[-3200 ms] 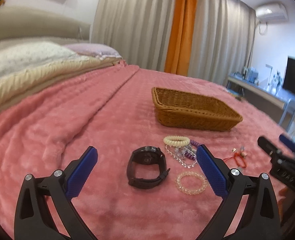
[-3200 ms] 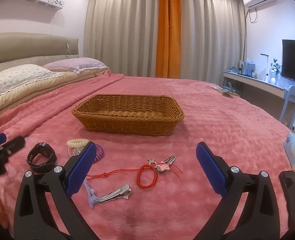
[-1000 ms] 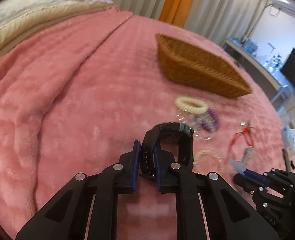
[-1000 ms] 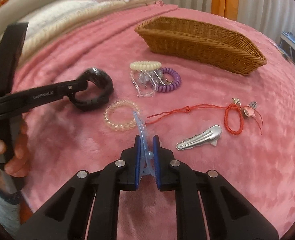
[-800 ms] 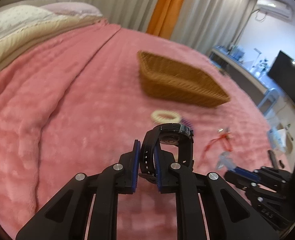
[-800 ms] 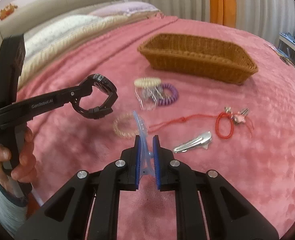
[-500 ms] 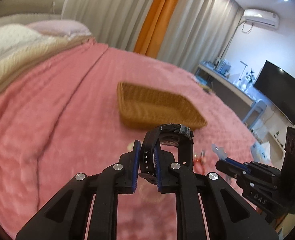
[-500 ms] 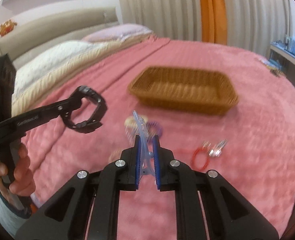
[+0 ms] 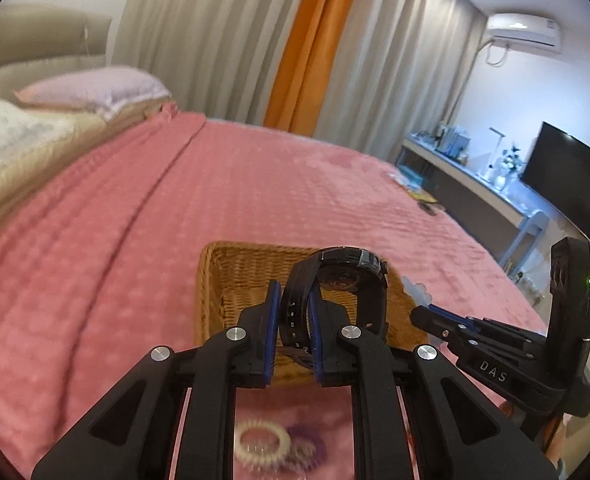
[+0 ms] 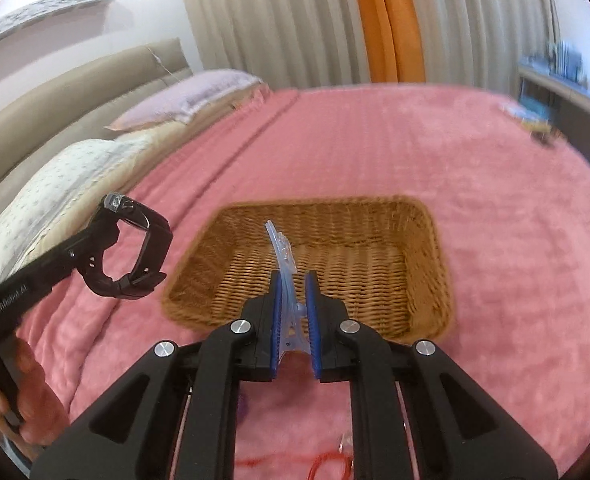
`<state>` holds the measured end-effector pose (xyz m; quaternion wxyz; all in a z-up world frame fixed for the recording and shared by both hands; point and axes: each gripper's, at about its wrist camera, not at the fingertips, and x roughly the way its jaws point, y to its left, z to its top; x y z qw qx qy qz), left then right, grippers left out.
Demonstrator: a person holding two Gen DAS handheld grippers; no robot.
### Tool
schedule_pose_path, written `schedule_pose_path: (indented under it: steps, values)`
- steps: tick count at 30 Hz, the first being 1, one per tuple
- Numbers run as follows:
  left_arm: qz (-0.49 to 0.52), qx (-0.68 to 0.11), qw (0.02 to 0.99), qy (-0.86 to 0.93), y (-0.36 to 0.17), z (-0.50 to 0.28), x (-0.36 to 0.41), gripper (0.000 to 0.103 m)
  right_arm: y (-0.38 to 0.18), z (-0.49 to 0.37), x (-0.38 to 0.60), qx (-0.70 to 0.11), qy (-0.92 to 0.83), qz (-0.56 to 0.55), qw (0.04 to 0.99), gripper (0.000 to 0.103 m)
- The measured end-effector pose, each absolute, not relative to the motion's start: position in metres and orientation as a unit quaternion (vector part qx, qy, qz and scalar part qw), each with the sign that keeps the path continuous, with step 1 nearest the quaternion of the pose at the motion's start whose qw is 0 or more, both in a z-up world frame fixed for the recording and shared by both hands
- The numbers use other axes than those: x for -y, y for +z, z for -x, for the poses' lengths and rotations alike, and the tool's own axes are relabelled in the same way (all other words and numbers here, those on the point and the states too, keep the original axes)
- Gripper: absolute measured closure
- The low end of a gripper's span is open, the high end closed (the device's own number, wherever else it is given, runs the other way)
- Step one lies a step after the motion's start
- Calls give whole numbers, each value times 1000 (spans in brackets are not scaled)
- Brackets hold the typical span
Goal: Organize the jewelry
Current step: 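Carry the watch and blue clip to the wicker basket and release both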
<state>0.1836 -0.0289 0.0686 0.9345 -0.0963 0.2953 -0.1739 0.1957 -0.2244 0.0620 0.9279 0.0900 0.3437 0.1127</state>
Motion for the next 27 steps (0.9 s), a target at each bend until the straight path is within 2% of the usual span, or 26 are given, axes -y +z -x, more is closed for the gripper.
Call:
schedule_pose_path:
  steps: [11, 14, 15, 16, 17, 19, 23, 27]
  values:
    - [101, -395, 901, -146, -9, -246, 37, 91, 0, -250, 224, -424, 87, -84, 898, 93]
    - [100, -402, 898, -148, -13, -247, 35, 86, -2, -251, 226, -428, 85, -89, 896, 92]
    - [105, -401, 897, -151, -11, -245, 34, 81, -2, -249, 228, -430, 88, -97, 893, 91]
    - [109, -397, 898, -153, -8, -244, 32, 81, 0, -247, 230, -429, 91, -103, 893, 83]
    - [109, -390, 901, -155, -4, -240, 31, 80, 4, -243, 232, -423, 91, -108, 895, 66]
    - [109, -381, 904, -160, 6, -232, 28, 73, 14, -236, 237, -404, 82, -107, 905, 45]
    - [113, -357, 911, -173, 31, -204, 18, 67, 41, -205, 243, -376, 101, -125, 912, 45]
    - [120, -322, 920, -189, 61, -162, 3, 55, 67, -154, 242, -335, 105, -108, 930, 45]
